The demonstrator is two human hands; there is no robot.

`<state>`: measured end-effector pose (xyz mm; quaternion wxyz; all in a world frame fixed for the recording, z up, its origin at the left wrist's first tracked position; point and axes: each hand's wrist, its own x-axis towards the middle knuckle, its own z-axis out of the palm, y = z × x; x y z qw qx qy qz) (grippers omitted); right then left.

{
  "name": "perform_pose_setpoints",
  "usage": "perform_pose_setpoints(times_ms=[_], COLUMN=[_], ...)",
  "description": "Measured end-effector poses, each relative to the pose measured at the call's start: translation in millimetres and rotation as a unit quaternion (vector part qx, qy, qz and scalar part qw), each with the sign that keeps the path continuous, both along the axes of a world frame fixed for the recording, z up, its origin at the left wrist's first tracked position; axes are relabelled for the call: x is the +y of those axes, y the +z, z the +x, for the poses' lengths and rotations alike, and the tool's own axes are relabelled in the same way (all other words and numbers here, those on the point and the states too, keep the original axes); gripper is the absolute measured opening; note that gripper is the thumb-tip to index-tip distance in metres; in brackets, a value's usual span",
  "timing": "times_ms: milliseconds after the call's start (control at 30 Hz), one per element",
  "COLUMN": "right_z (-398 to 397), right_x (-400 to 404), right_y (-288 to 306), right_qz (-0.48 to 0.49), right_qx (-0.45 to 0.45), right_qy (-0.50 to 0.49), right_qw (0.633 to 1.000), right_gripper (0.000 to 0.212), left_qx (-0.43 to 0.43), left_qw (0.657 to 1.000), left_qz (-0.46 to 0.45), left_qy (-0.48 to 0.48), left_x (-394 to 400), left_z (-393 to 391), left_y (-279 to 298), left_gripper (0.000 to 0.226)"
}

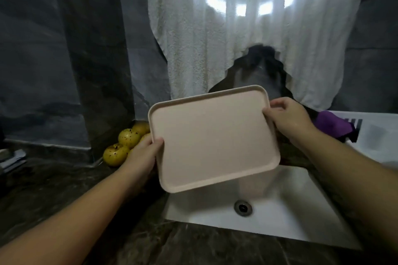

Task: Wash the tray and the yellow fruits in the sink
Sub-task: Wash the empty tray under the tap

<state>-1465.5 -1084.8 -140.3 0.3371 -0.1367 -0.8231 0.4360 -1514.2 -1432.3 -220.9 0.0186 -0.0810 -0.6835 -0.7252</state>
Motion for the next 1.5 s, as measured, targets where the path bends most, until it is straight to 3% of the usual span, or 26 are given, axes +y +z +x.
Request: perform_pose_setpoints(times_ms=[133,233,300,400,500,600,700,967,1100,1233,1500], right_z=[-35.0,-55.0,-70.8,-100.1,-134.9,-165.1,-188.1,-202.9,-196.2,-192.5,-192.6], right_x=[-23.3,-35.6,-44.5,-65.2,-83.6,-93.9,-97.2,-95.0,-94.3,-94.1,-100.0], right_y=[9.3,8.7,14.2,31.0,44.6,45.6,41.6,41.8,35.8,25.4,37.5], right_qz=[0.103,0.21,0.284,0.36,0.412,0.438,0.469,0.44,0.438,0.448,0.476], right_qx=[-0.106,-0.165,-0.15,-0.125,-0.155,-0.176,-0.19,-0.152,-0.157,-0.155,-0.174], right_qy=[0.008,0.021,0.045,0.114,0.16,0.185,0.206,0.199,0.202,0.203,0.192], right_qw=[0.989,0.963,0.946,0.918,0.884,0.862,0.838,0.863,0.862,0.857,0.841], right_gripper=[0.013,0.014,0.032,0.043,0.053,0.059,0.049,0.028,0.046,0.038,0.043], left_qx=[-0.084,-0.153,-0.172,-0.182,-0.18,-0.174,-0.182,-0.165,-0.164,-0.177,-0.188], left_qw=[0.991,0.981,0.977,0.975,0.976,0.978,0.978,0.98,0.979,0.978,0.976], left_qz=[0.036,0.032,0.016,0.006,0.013,0.01,0.025,0.067,0.069,0.081,0.073], left_qy=[0.098,0.111,0.123,0.128,0.123,0.115,0.1,0.091,0.095,0.079,0.079], left_x=[-17.0,-27.8,-30.8,-29.5,-23.9,-16.4,-9.9,4.4,4.7,5.1,2.9], left_z=[-1.6,-0.4,-1.4,-8.1,-15.8,-19.8,-20.7,-25.0,-23.6,-24.9,-24.1], left_y=[15.2,21.4,25.8,31.7,38.1,44.0,48.2,53.0,58.8,60.3,60.6], left_gripper=[0.018,0.017,0.017,0.022,0.025,0.017,0.021,0.024,0.025,0.021,0.022])
